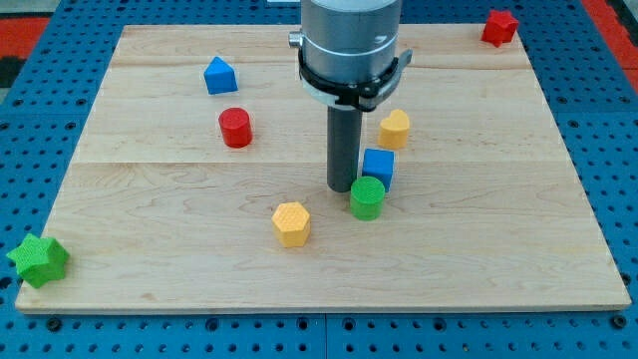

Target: Slide the blue cube up a bit

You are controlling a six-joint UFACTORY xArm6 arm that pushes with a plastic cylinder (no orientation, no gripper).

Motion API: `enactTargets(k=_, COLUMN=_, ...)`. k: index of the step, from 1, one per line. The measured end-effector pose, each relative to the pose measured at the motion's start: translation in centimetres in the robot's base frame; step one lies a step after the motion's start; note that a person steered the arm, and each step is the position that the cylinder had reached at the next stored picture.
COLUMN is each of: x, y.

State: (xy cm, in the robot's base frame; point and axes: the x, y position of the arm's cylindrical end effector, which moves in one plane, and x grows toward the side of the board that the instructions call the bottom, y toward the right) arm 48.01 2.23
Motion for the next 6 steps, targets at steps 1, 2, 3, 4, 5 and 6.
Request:
enactTargets(k=1, x=1.7, y=2.4)
enactTargets(k=2, x=1.7, y=6.9)
enactTargets(k=3, x=1.3, y=7.8)
enactTargets(k=4, x=-0.7, y=3.9)
enactTargets(k=5, x=0.4, y=3.9)
enactTargets(k=6, x=5.2, y=8.2)
